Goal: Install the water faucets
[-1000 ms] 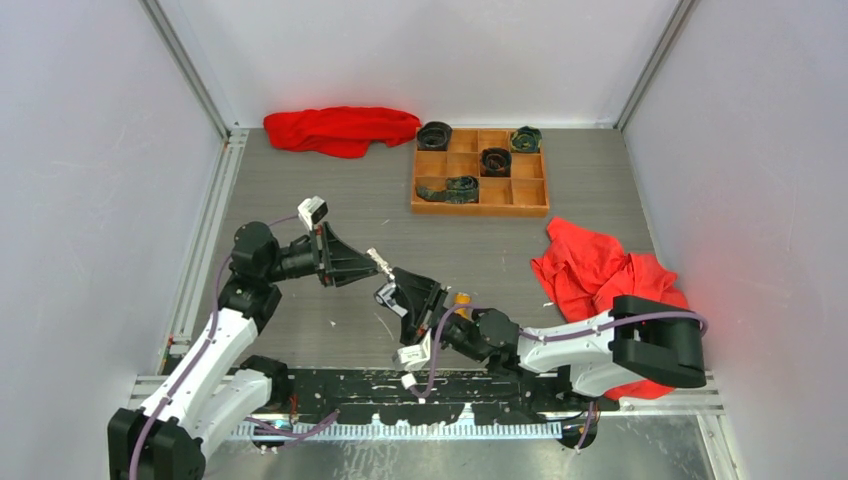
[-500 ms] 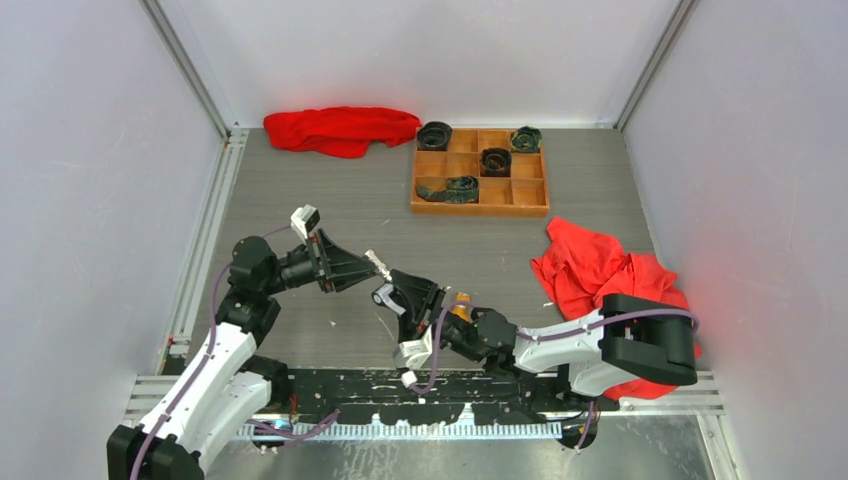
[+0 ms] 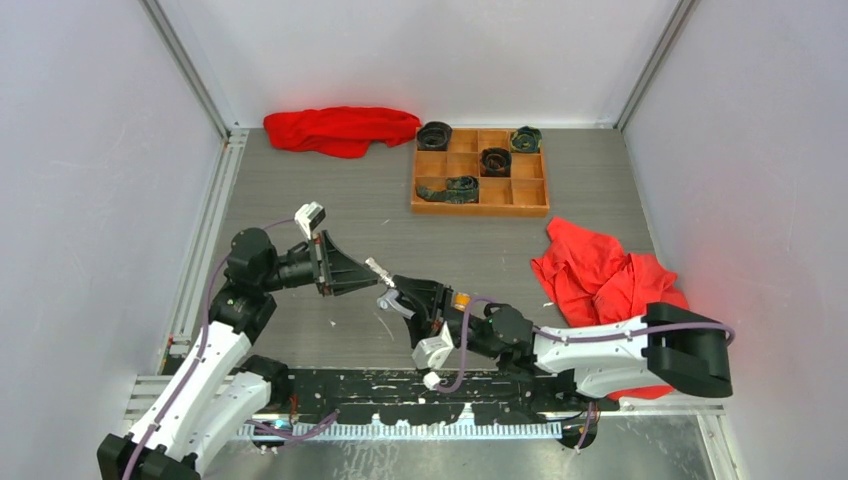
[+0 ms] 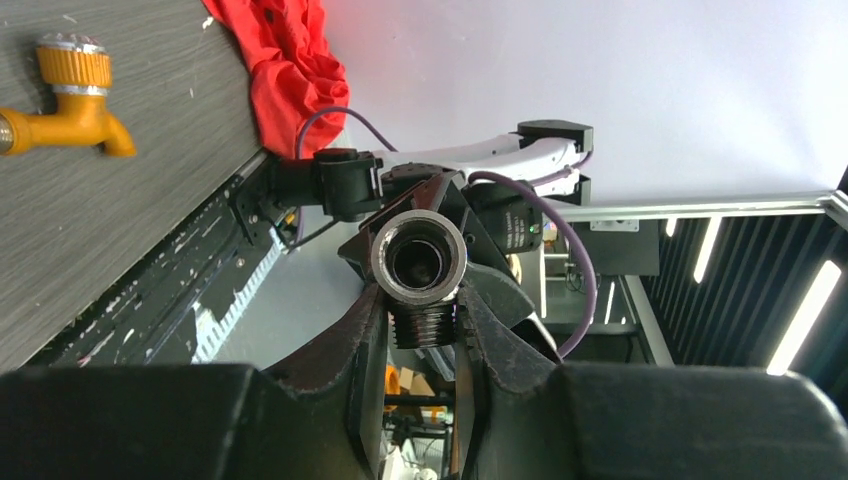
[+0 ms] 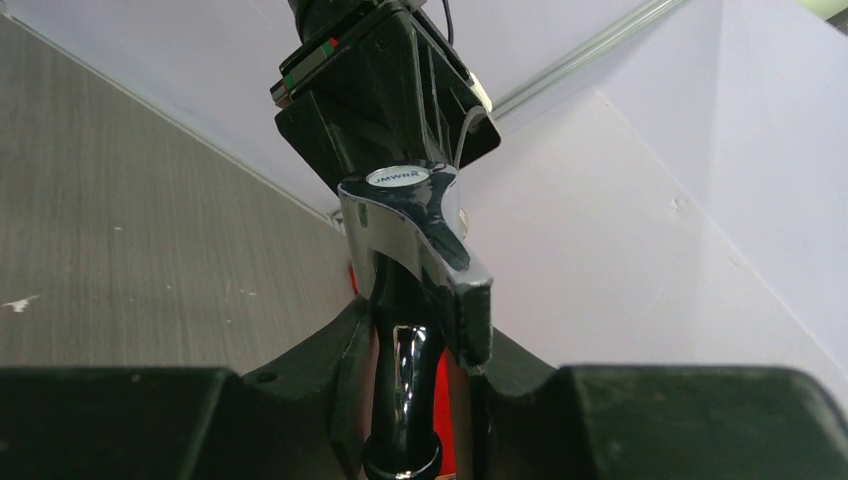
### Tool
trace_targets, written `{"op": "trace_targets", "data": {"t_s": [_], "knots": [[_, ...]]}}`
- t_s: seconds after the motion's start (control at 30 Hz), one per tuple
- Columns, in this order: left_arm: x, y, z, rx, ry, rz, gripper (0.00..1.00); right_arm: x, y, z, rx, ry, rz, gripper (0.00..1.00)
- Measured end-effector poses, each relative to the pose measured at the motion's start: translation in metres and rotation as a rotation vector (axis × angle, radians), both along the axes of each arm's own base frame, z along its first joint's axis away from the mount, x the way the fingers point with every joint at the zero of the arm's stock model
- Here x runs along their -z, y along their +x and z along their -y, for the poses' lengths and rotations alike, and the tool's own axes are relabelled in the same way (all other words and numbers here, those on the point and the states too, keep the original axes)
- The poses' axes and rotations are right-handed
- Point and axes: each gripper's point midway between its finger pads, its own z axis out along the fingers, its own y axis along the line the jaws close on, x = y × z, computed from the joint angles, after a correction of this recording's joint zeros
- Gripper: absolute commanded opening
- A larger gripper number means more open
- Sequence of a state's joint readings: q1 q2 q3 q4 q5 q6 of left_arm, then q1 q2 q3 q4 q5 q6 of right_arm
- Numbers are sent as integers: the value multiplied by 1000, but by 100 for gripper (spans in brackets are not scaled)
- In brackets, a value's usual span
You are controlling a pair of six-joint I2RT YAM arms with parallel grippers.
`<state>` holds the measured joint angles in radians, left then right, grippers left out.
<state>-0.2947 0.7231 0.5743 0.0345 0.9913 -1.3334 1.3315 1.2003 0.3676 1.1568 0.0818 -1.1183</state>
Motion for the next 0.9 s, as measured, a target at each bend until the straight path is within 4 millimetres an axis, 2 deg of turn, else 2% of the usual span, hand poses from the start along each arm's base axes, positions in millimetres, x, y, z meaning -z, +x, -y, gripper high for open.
{"op": "trace_targets", "data": {"t_s": [0.17,0.37,0.6,0.77,0.8,0.9], "knots": [[6,-5,3,27,15,-30,0,6,-6,6,-54,-7,-81,0],[8,-10,7,53,17,-46,0,6,-9,16,-182,47,-272,0],[8,-7,7,33,12,-62,0,10,-11,24,-287,128,-491,0],[8,-6,6,19,3,-57,0,10,-13,26,-324,179,-576,0],[7,-6,6,17,2,-54,2,10,-14,26,-330,187,-585,0],[7,-6,5,12,2,-43,32,10,-14,26,-338,202,-600,0]]}}
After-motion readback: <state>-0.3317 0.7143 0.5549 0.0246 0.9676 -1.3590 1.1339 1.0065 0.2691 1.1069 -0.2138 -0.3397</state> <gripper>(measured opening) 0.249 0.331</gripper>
